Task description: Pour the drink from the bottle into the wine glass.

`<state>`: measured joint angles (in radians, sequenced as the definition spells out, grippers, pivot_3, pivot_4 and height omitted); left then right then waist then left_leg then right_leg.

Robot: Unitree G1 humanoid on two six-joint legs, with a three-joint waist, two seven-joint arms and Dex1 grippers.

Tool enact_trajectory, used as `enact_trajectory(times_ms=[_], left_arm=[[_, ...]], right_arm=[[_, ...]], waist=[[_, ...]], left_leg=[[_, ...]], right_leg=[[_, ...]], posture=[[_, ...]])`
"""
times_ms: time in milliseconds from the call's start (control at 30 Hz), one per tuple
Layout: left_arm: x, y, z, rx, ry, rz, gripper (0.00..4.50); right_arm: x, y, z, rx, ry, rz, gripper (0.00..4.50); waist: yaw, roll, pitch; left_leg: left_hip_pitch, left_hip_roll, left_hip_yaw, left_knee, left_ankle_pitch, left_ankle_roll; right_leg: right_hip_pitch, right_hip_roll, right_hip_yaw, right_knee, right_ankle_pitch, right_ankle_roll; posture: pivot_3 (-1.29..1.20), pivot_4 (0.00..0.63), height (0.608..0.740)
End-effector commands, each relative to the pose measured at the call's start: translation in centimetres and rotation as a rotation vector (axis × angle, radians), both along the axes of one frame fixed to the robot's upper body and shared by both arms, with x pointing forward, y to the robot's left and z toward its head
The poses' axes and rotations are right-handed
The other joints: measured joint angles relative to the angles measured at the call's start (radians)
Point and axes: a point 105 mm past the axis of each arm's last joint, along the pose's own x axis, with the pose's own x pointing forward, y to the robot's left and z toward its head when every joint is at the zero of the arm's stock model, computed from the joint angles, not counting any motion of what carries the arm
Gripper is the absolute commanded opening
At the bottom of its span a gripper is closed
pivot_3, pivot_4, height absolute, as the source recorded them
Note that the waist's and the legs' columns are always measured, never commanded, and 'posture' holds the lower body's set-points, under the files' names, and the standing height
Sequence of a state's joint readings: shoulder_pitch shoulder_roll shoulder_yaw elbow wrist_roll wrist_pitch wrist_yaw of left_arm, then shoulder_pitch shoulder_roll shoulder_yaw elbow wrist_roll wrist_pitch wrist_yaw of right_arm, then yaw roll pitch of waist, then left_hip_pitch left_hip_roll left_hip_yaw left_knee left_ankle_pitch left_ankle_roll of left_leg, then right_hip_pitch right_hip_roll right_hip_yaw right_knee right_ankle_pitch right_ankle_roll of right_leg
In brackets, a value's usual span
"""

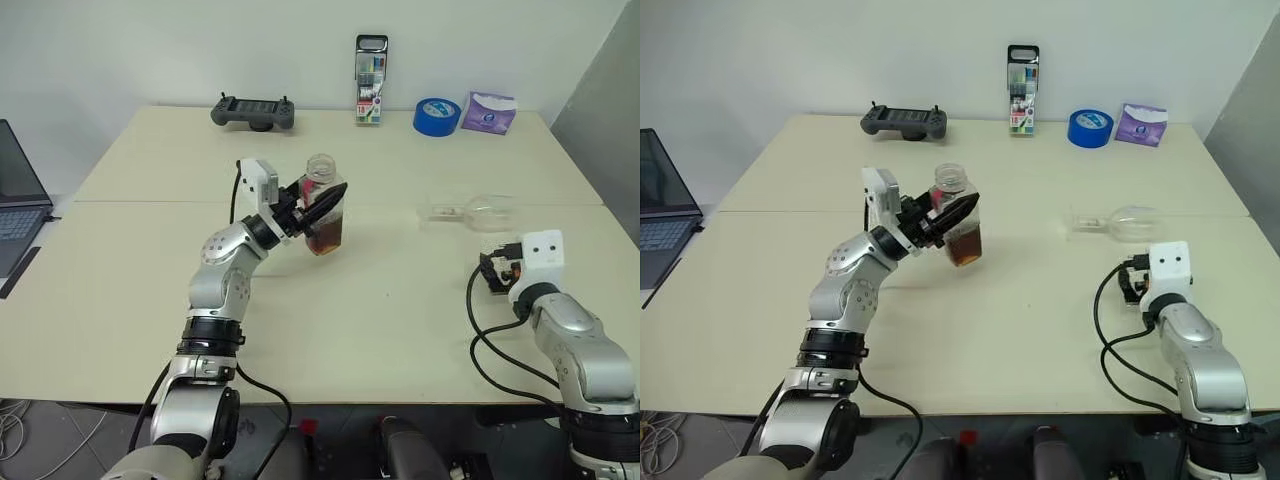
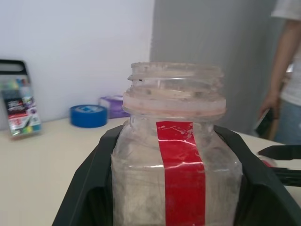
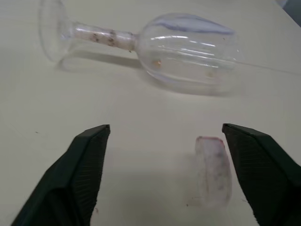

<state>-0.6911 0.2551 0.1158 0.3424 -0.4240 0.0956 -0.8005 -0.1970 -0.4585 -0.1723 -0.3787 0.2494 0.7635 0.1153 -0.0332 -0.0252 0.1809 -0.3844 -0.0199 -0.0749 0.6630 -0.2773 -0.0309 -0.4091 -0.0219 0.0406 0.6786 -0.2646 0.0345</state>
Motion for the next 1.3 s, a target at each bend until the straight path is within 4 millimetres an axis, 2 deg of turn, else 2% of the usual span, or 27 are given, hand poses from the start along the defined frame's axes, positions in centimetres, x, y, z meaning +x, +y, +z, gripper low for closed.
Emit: enact_trajectory(times_ms=[33, 200, 233, 333, 433, 667, 833, 1000, 1067, 1233, 1300], left_arm=[[1.3, 2.9, 3.4, -0.046, -0.097, 0.148, 2.17], [2.6, 5.3, 3.8, -0.033, -0.101, 0.270, 2.17], [2.9, 5.7, 3.8, -0.025, -0.100, 0.297, 2.17], [3.8, 7.8, 3.8, -0.012, -0.088, 0.411, 2.17], [4.9, 10.1, 3.4, -0.003, -0.065, 0.552, 2.17], [6.0, 14.0, 1.8, -0.011, -0.010, 0.809, 2.17], [6.0, 14.9, 0.2, -0.003, 0.035, 0.858, 2.17], [5.6, 14.9, -0.7, -0.079, 0.058, 0.811, 2.17], [5.2, 14.8, -1.1, -0.085, 0.053, 0.788, 2.88], [4.8, 15.1, -2.0, -0.059, 0.067, 0.795, 4.35], [4.7, 15.2, -2.2, -0.043, 0.067, 0.801, 4.47]], right_arm=[[0.3, 2.5, 4.4, -0.023, -0.119, 0.095, 4.50], [1.1, 3.2, 4.4, -0.055, -0.087, 0.114, 4.50], [1.2, 4.1, 4.9, -0.030, -0.102, 0.149, 4.50], [0.6, 9.2, 7.5, 0.165, -0.148, 0.385, 4.50], [-1.1, 14.5, 8.5, 0.244, -0.130, 0.657, 4.50], [-1.7, 20.8, 9.1, 0.246, -0.122, 0.863, 4.50], [-1.9, 22.0, 9.2, 0.243, -0.127, 0.896, 4.50], [-1.9, 22.2, 9.0, 0.241, -0.124, 0.897, 4.50], [-1.8, 22.0, 8.8, 0.232, -0.120, 0.891, 4.50], [-1.6, 21.8, 8.6, 0.218, -0.118, 0.880, 4.50], [-1.5, 21.7, 8.6, 0.215, -0.118, 0.876, 4.50]], waist=[[0.000, 0.000, 0.000], [0.005, 0.000, 0.000], [0.006, 0.000, 0.000], [0.000, 0.000, 0.000], [0.001, 0.000, 0.000], [0.002, 0.000, 0.000], [0.003, -0.003, -0.001], [0.002, -0.003, -0.001], [0.002, -0.003, -0.001], [0.002, -0.003, -0.001], [0.001, -0.003, -0.001]], left_leg=[[0.000, 0.000, 0.000, 0.000, 0.000, 0.000], [-0.001, 0.000, -0.002, 0.000, 0.000, 0.000], [-0.001, 0.000, -0.002, -0.001, 0.000, 0.000], [-0.002, -0.001, -0.001, 0.000, 0.000, 0.000], [-0.003, -0.001, -0.002, 0.000, 0.000, 0.000], [-0.003, -0.001, -0.004, 0.000, 0.000, 0.000], [-0.011, -0.002, -0.004, 0.002, 0.000, 0.000], [-0.014, -0.003, -0.004, 0.002, 0.002, -0.004], [-0.014, -0.002, -0.004, 0.002, 0.001, -0.003], [-0.014, -0.002, -0.005, 0.002, 0.001, -0.002], [-0.014, -0.002, -0.005, 0.002, 0.001, -0.002]], right_leg=[[0.000, 0.000, 0.000, 0.000, 0.000, 0.000], [0.000, 0.000, -0.002, -0.002, 0.000, 0.000], [0.000, -0.001, -0.002, -0.002, -0.001, 0.001], [-0.001, -0.002, -0.001, -0.002, -0.001, 0.001], [-0.002, -0.002, -0.002, 0.000, 0.000, 0.001], [-0.002, -0.002, -0.004, 0.000, 0.000, 0.001], [-0.011, -0.004, -0.004, 0.002, 0.000, 0.001], [-0.013, -0.008, -0.005, 0.002, 0.000, 0.001], [-0.013, -0.008, -0.005, 0.002, 0.000, 0.001], [-0.013, -0.008, -0.005, 0.003, 0.000, 0.000], [-0.013, -0.008, -0.005, 0.003, 0.000, 0.000]], posture=[[0.00, 0.150, 0.740], [0.00, 0.150, 0.740], [0.00, 0.150, 0.740], [0.00, 0.150, 0.740], [0.00, 0.150, 0.740], [0.00, 0.150, 0.740], [0.00, 0.150, 0.740], [0.00, 0.150, 0.740], [0.00, 0.150, 0.740], [0.00, 0.150, 0.740], [0.00, 0.150, 0.740]])
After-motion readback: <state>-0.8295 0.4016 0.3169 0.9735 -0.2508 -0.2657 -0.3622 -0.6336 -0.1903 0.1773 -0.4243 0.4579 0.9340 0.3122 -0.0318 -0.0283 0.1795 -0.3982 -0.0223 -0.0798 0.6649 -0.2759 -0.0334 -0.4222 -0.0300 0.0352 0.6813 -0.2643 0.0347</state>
